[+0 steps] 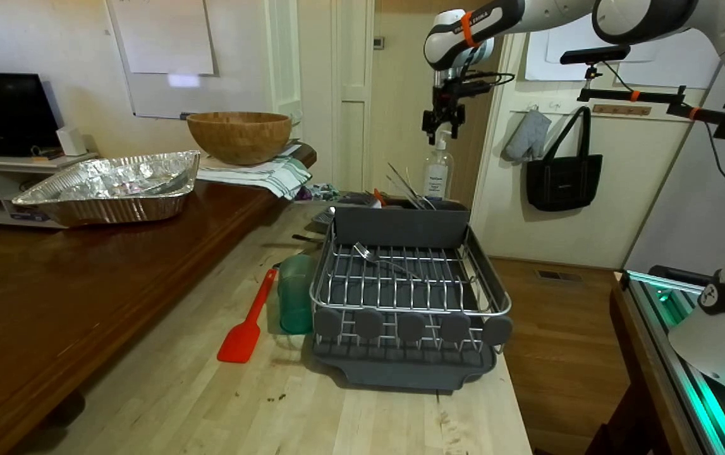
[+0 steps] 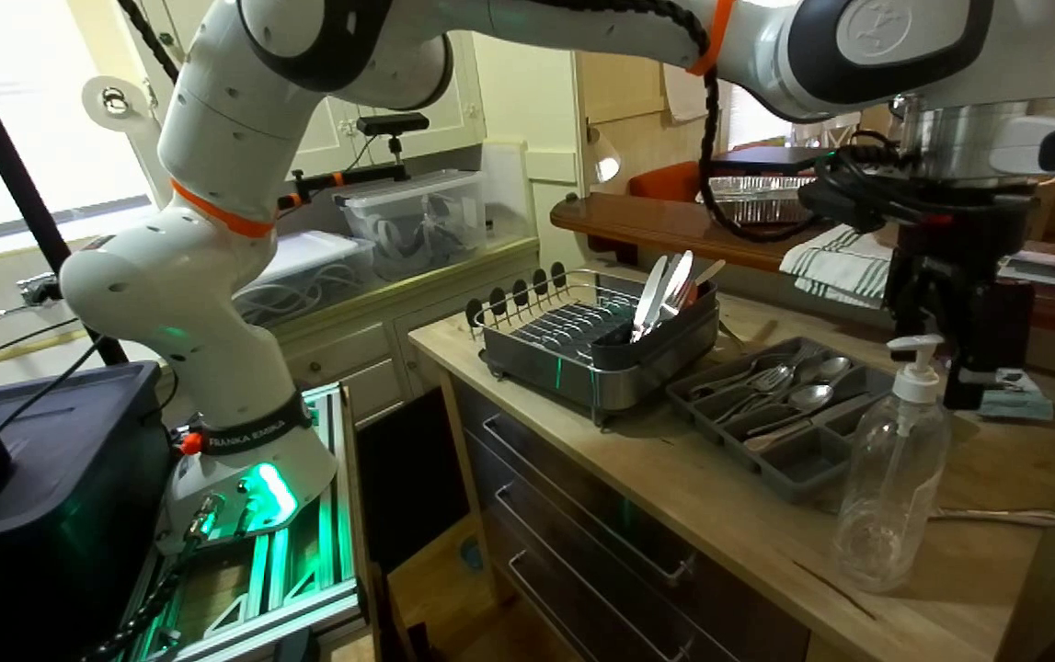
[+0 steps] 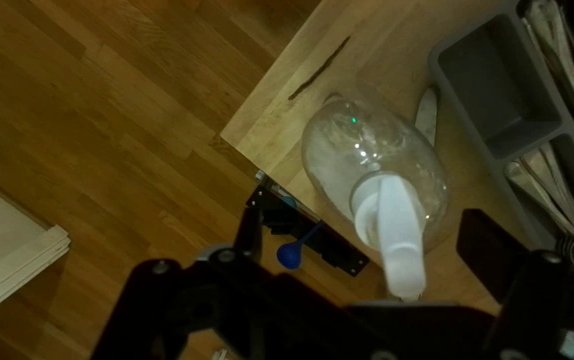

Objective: Put the soap bottle in the drying rack

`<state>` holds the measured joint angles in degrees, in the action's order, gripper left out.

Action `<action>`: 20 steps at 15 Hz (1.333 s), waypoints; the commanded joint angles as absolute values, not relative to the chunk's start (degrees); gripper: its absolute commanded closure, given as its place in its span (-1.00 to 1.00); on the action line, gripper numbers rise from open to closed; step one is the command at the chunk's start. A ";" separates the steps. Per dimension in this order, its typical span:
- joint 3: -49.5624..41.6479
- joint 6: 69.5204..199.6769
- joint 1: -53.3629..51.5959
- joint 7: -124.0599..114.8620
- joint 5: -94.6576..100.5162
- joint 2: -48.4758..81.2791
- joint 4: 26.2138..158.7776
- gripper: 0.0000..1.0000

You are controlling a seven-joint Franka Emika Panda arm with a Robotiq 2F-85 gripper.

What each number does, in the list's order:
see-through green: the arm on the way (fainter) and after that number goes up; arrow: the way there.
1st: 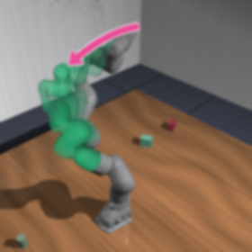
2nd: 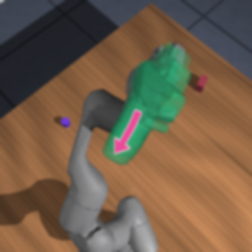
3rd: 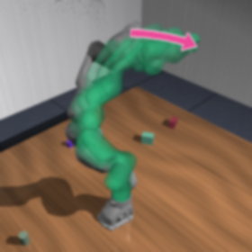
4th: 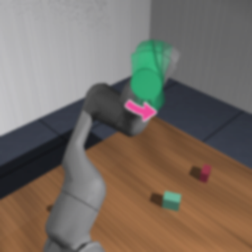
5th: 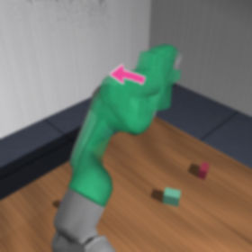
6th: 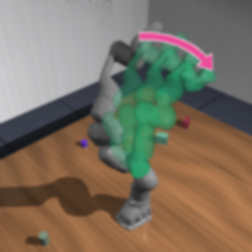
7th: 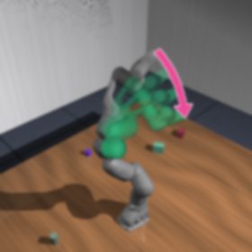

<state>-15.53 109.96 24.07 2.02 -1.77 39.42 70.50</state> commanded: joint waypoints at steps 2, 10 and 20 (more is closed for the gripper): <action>-16.16 107.71 23.54 -0.09 -1.87 36.07 74.35 -0.93; -15.15 104.09 24.94 -0.05 -4.65 36.85 74.19 -0.97; -13.11 104.42 26.60 0.47 -9.26 39.76 71.27 -0.76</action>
<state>-14.53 104.24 24.90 0.25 -7.80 38.10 73.40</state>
